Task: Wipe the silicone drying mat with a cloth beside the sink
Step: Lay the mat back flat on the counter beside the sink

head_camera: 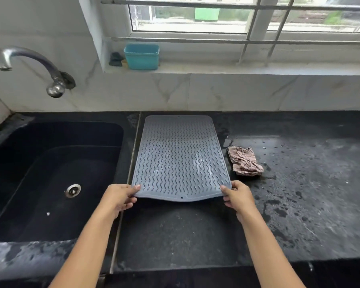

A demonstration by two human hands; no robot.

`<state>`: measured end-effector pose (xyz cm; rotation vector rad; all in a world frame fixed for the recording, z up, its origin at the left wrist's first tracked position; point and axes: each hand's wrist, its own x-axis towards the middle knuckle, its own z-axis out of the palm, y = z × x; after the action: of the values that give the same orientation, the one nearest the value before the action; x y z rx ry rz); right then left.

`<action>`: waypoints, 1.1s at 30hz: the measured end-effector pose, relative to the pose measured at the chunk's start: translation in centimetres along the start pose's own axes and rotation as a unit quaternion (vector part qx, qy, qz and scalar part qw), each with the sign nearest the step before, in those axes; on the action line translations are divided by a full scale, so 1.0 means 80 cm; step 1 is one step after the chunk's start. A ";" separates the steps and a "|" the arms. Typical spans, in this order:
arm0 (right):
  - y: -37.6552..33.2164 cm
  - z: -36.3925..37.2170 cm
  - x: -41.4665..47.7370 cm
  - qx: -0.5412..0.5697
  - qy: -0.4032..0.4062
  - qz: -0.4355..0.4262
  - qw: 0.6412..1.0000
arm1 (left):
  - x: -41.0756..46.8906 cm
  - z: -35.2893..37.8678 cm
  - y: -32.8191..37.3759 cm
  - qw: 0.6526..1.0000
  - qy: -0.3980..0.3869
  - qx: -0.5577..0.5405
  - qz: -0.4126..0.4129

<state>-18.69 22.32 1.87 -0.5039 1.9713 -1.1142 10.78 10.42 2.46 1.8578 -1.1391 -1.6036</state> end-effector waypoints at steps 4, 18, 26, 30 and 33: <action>0.011 -0.020 -0.014 0.084 -0.017 0.031 0.996 | -0.029 -0.002 -0.015 1.000 0.004 -0.028 0.000; 0.100 -0.044 -0.092 0.041 -0.032 0.035 0.998 | -0.105 -0.012 -0.102 0.995 0.037 -0.080 -0.052; 0.104 -0.044 -0.104 -0.003 -0.011 0.006 1.000 | -0.117 -0.014 -0.113 0.997 0.030 -0.031 -0.066; 0.087 -0.056 -0.126 -0.374 0.055 -0.070 0.923 | -0.132 -0.039 -0.098 0.907 0.083 0.410 -0.041; 0.040 -0.055 -0.128 -0.439 0.076 -0.140 0.884 | -0.129 -0.043 -0.049 0.854 0.172 0.483 0.089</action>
<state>-15.89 33.14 5.01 -1.2297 2.5498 -0.3406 15.34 20.29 6.46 2.3503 -2.0734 -0.5126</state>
